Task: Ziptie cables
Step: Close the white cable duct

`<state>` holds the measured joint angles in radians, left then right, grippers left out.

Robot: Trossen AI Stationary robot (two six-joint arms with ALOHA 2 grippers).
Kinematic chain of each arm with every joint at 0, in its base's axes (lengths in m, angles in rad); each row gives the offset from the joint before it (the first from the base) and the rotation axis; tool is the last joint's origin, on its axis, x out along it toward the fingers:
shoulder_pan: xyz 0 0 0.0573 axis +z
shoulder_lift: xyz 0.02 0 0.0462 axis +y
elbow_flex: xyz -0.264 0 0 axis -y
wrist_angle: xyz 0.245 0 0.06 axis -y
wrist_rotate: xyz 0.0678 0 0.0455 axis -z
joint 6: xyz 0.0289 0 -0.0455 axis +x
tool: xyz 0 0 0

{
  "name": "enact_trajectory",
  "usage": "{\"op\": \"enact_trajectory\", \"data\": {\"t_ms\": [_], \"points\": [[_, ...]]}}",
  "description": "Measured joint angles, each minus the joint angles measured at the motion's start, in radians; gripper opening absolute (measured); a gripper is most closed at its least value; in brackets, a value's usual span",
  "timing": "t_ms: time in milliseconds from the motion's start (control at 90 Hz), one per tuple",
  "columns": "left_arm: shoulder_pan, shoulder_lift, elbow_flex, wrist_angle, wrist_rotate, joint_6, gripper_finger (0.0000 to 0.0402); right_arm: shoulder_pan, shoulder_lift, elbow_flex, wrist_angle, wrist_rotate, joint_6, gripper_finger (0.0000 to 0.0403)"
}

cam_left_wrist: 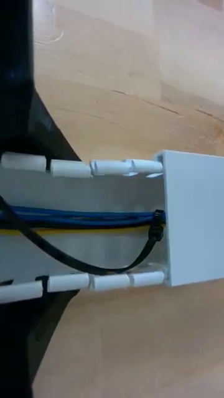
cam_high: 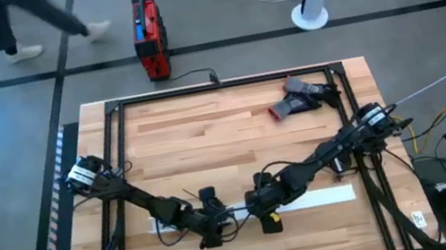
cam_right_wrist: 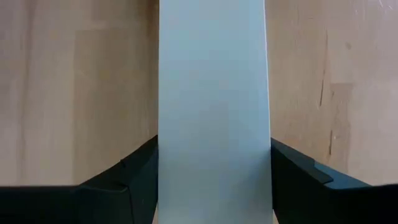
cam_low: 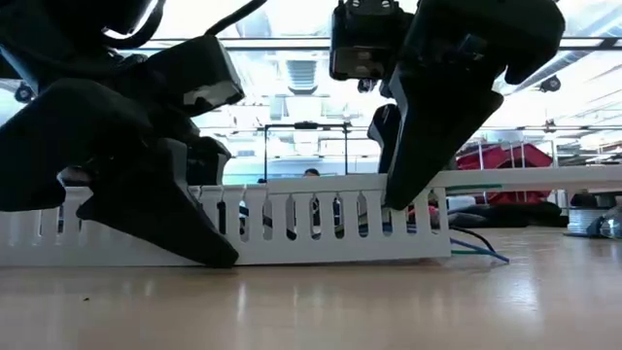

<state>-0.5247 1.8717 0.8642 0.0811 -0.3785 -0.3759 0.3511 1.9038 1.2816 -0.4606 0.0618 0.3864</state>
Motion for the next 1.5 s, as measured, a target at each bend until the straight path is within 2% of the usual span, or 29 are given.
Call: {"op": "enact_trajectory", "data": {"t_ms": [111, 300, 578, 878, 1078, 1333, 1500], "points": [[0.000, 0.000, -0.010, 0.003, -0.006, -0.012, 0.0211, 0.010, 0.000, 0.000, 0.015, 0.029, -0.056, 0.0217], [-0.001, 0.000, -0.039, 0.008, -0.025, -0.042, 0.0228, 0.016, 0.000, -0.001, 0.041, 0.073, -0.061, 0.0217], [-0.001, 0.000, -0.047, 0.049, -0.029, -0.044, 0.0212, 0.006, 0.042, 0.013, 0.066, 0.073, -0.025, 0.0217], [-0.001, 0.000, -0.050, 0.062, -0.027, -0.039, 0.0228, 0.005, 0.051, 0.022, 0.076, 0.073, 0.018, 0.0217], [-0.001, 0.000, -0.052, 0.076, -0.033, -0.016, 0.0213, -0.007, 0.062, 0.048, 0.068, 0.058, -0.034, 0.0217], [-0.002, 0.000, -0.053, 0.084, -0.058, -0.007, 0.0227, -0.013, 0.064, 0.064, 0.060, 0.047, -0.140, 0.0217], [-0.002, 0.000, -0.053, 0.087, -0.059, -0.003, 0.0214, -0.021, 0.064, 0.063, 0.061, 0.055, -0.119, 0.0217]]}}
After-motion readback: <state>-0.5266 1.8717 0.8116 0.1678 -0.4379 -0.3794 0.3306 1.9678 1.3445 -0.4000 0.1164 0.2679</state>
